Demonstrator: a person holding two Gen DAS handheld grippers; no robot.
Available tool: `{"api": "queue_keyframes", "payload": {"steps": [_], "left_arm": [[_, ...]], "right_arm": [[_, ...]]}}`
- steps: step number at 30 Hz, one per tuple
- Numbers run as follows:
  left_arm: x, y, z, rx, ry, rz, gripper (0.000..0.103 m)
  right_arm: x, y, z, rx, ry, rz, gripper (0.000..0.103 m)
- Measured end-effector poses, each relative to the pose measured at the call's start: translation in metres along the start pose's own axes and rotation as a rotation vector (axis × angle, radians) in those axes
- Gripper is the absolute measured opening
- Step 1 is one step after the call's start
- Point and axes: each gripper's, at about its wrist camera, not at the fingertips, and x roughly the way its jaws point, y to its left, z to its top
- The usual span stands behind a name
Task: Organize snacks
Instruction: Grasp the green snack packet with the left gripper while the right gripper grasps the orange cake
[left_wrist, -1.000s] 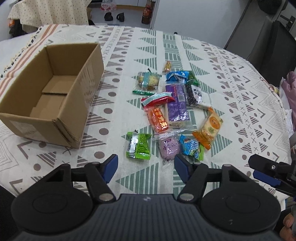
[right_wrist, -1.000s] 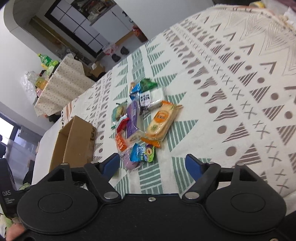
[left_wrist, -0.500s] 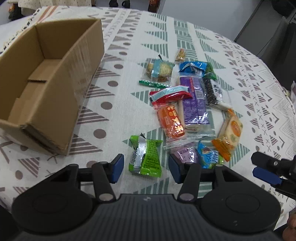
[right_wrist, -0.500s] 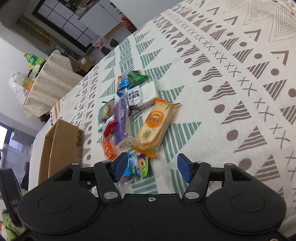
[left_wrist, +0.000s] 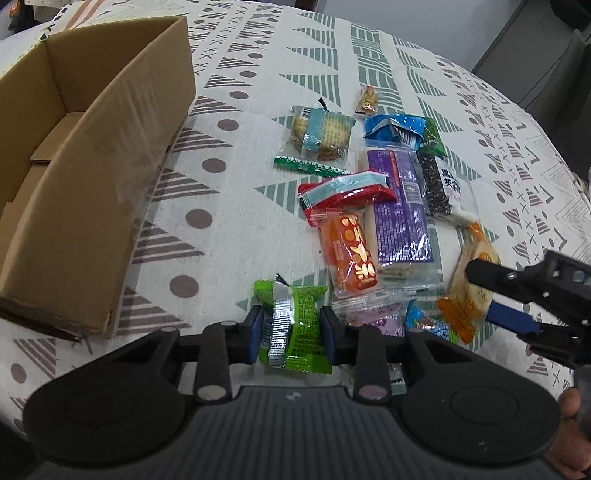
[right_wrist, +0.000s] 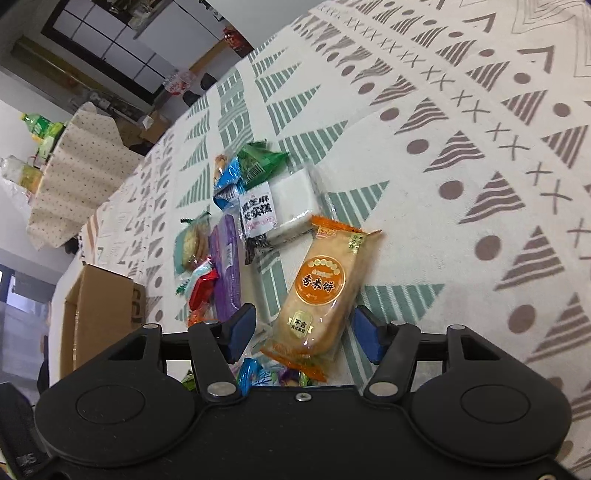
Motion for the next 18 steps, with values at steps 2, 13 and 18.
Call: {"api": "queue_keyframes", "payload": {"steps": [2,13,18], "left_arm": [[-0.001,0.001,0.001,-0.005,-0.003,-0.002,0.029],[-0.016,-0.003,-0.006,0.026,-0.050,0.000,0.028],[-0.033,-0.008,-0.011,0.044,-0.093,0.004,0.028]], "right_arm": [[0.002,0.001,-0.001,-0.011,-0.003,-0.012,0.059],[-0.005,0.003,-0.004,-0.060,-0.020,-0.051,0.035],[-0.024,0.006,-0.006,-0.075,-0.072,-0.014,0.035]]}}
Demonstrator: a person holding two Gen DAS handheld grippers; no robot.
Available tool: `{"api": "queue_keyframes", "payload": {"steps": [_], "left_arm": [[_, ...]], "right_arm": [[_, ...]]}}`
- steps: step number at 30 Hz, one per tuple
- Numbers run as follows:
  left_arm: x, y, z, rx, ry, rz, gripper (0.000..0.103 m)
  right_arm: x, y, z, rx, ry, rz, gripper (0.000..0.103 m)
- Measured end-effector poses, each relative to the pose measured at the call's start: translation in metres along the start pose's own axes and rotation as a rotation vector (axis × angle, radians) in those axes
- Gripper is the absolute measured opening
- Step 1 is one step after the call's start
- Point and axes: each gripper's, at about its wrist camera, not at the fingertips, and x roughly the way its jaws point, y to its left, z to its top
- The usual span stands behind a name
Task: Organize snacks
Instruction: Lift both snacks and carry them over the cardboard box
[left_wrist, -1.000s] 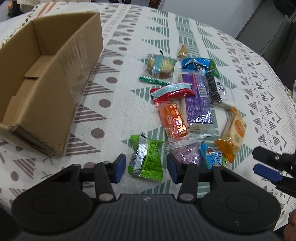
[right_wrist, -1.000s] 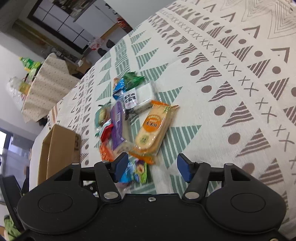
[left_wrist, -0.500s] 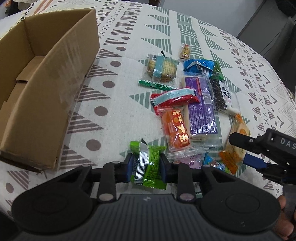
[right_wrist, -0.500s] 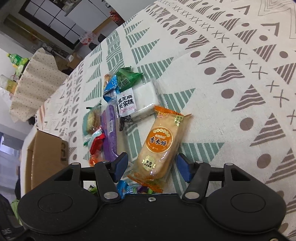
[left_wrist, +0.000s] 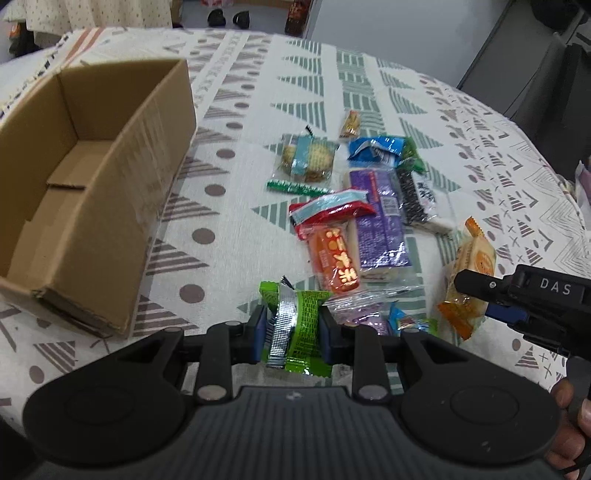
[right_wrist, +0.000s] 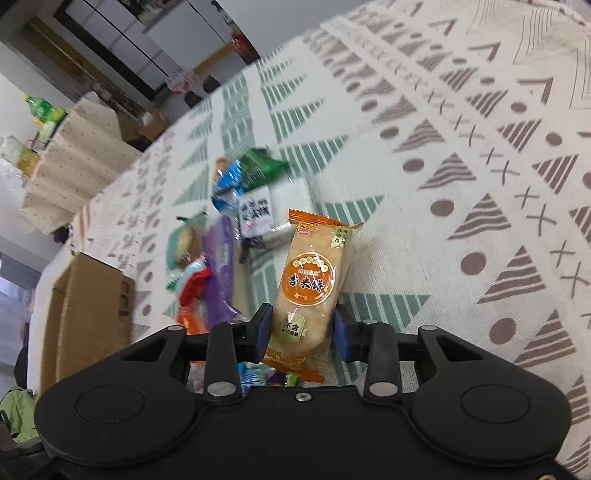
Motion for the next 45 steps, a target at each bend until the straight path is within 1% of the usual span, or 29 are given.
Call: {"api": "queue_keyframes", "payload": {"steps": [7,10,12,14,26,35,45], "left_arm": [[-0.034,-0.006,-0.002,0.009,-0.065,0.017,0.028],[-0.053,-0.007,-0.002,0.011,-0.095,0.023,0.028],[-0.066,-0.006,-0.002,0.013,-0.116,0.028,0.028],[-0.076,-0.005,-0.002,0.010,-0.124,0.031,0.028],[-0.117,-0.003,0.004,0.021,-0.177,0.022,0.028],[-0.133,0.017,0.013,-0.011,-0.211,0.029,0.028],[-0.141,0.049,0.024,-0.067,-0.229,0.015,0.028]], "right_arm": [[-0.026,0.007,-0.004,-0.028,-0.062,0.060,0.035],[-0.037,0.010,-0.008,-0.043,-0.098,0.044,0.035],[-0.044,0.011,-0.010,-0.049,-0.106,0.049,0.035],[-0.054,0.014,-0.012,-0.054,-0.113,0.074,0.035],[-0.093,0.038,-0.014,-0.084,-0.173,0.137,0.035],[-0.099,0.071,-0.014,-0.134,-0.183,0.181,0.035],[-0.092,0.110,-0.017,-0.180,-0.173,0.195,0.035]]}}
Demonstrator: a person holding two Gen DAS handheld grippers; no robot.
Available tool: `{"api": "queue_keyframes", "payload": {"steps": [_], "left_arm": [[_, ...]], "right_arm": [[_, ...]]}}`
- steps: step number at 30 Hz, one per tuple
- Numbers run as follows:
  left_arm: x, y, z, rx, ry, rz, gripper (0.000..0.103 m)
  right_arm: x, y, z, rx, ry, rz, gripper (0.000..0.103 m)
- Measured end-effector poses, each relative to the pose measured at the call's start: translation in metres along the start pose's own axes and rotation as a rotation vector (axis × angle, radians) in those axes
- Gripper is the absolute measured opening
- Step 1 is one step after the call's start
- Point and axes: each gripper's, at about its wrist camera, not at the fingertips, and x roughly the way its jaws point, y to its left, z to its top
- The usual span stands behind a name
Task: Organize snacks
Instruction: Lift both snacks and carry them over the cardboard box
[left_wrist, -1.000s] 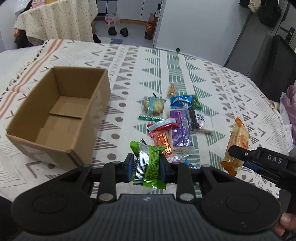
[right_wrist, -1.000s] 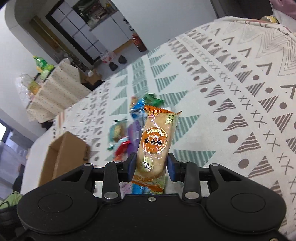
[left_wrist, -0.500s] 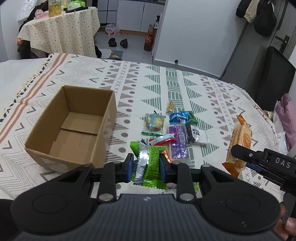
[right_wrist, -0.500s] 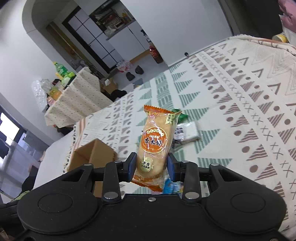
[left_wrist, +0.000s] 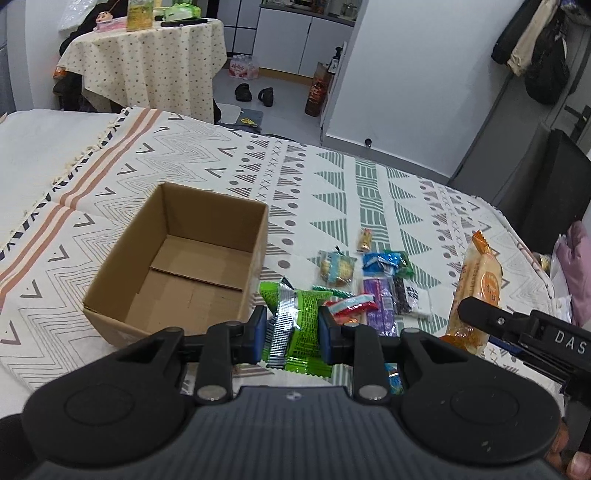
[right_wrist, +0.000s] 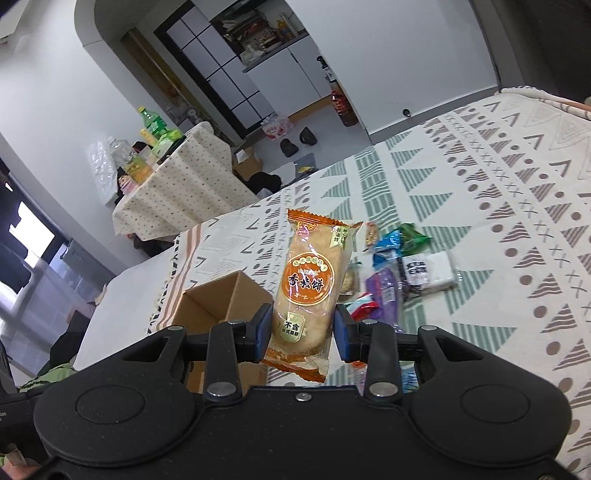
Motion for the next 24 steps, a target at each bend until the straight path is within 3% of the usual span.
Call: {"api": "queue_keyframes", "payload": {"steps": [24], "left_arm": [[0.022,0.100,0.035,-0.125,0.011,-0.020,0.028]], "right_arm": [[0.055,0.076,-0.011,-0.073,0.054,-0.010,0.035]]}}
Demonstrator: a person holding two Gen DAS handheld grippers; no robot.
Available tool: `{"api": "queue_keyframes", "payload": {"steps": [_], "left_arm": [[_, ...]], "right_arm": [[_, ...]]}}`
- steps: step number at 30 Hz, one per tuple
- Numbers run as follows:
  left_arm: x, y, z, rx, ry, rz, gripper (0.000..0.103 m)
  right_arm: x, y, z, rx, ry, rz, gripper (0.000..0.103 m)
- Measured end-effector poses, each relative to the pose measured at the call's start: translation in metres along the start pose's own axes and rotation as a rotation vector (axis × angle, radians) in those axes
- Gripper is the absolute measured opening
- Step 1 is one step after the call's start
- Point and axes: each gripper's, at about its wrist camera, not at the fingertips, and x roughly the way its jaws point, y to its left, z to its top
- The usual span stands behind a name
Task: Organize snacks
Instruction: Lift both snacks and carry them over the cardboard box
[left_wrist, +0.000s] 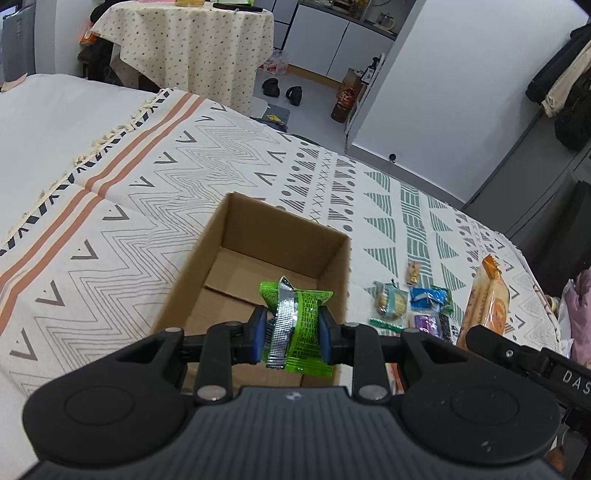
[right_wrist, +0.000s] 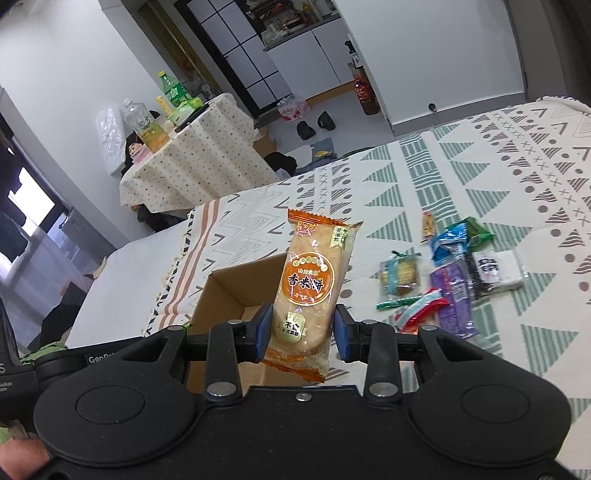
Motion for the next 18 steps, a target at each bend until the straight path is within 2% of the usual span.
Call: {"api": "queue_keyframes", "payload": {"steps": [16,18], "left_arm": [[0.035,0.048,0.020,-0.055,0.061,-0.008,0.028],[0.036,0.052,0.023,-0.059,0.069,-0.013,0.032]], "right_arm": [[0.064,0.053,-0.002,-0.054,0.110,0.021,0.035],[0.072,0.058,-0.004,-0.057,0.125,0.023,0.035]]}}
